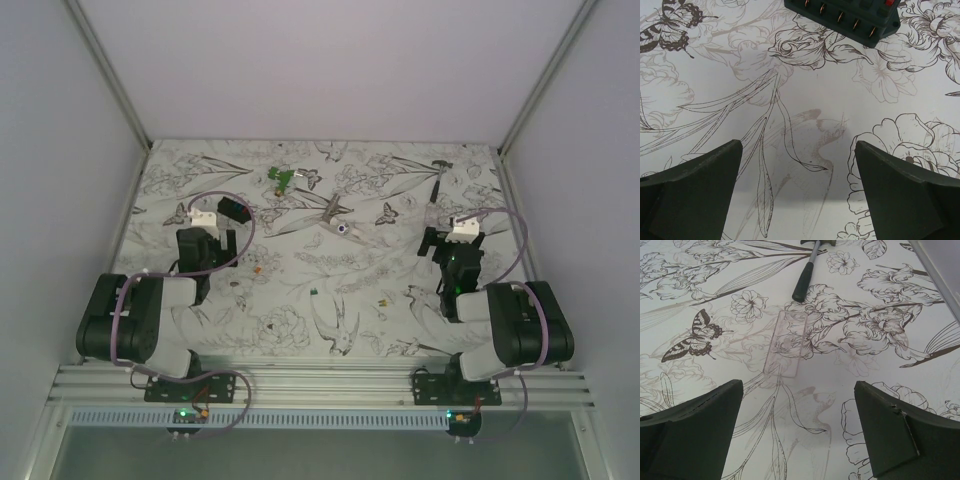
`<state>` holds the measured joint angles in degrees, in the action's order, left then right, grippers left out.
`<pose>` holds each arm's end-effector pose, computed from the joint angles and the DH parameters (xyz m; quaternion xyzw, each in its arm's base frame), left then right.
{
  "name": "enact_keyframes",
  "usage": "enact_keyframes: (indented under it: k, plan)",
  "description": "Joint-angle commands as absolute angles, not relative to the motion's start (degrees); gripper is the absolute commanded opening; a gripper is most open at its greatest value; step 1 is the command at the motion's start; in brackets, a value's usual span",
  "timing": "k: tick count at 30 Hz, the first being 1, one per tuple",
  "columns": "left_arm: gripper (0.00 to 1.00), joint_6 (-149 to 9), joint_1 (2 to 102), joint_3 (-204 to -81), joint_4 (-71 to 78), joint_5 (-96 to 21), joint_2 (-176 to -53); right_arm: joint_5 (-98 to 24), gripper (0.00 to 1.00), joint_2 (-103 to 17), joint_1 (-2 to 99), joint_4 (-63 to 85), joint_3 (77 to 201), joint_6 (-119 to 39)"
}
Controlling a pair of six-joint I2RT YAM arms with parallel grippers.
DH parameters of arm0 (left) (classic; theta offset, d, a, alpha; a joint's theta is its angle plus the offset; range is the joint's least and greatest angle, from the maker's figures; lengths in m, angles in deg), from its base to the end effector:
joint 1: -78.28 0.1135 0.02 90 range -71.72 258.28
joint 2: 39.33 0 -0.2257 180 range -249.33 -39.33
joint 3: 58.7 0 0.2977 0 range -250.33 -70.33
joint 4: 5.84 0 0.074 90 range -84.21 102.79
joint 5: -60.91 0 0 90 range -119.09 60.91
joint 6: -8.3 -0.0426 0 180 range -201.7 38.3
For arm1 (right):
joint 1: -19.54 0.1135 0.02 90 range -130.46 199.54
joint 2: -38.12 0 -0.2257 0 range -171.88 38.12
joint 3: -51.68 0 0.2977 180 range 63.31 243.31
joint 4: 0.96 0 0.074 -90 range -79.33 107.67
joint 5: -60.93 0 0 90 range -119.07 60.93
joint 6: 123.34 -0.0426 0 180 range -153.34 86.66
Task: Snap on the fuse box
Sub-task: Move the fuse box base at the center of the board.
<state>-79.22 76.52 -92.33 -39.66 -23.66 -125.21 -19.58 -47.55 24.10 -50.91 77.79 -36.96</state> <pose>0.2965 -0.0051 0.0664 -0.0328 0.8101 0.0168 0.5851 0.2679 0.0143 0.0625 0.0471 0.7616 -0.0172 0.6460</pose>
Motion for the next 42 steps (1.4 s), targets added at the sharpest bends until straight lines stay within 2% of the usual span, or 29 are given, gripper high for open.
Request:
enact_keyframes:
  k: [1,14,16,19,23,28,35,42]
  plan:
    - [1.00,-79.63,77.05,-91.95,-42.02,-24.83,-125.75,-19.86,0.99,-47.66,23.43,-54.10,77.90,-36.37]
    - [1.00,-79.03,77.16,-92.92,-39.66,-23.38,-124.57,-23.36,0.99,-46.10,22.71,-49.98,79.59,-35.84]
    - [1.00,-77.31,77.14,-95.29,-32.82,-19.35,-122.64,-24.22,0.99,-43.59,22.80,-42.81,82.48,-35.33]
    - [1.00,-71.49,77.14,-105.03,-12.52,-10.49,-120.31,-27.56,0.99,-40.80,23.39,-31.44,87.54,-33.83]
    - [1.00,-63.67,77.22,-113.14,-2.16,-9.73,-120.99,-30.79,0.99,-38.74,25.25,-23.16,91.66,-33.47]
    - [1.00,-56.20,77.31,-124.18,3.14,-12.66,-127.67,-35.63,0.99,-39.25,27.62,-17.44,95.03,-33.33]
    - [1.00,-49.23,77.31,-138.23,7.68,-12.90,-141.40,-36.34,0.99,-40.13,30.99,-13.83,96.75,-31.27]
    - [1.00,-47.16,76.97,-150.77,12.77,-13.33,-153.78,-37.66,0.99,-40.00,31.49,-12.73,97.28,-31.08]
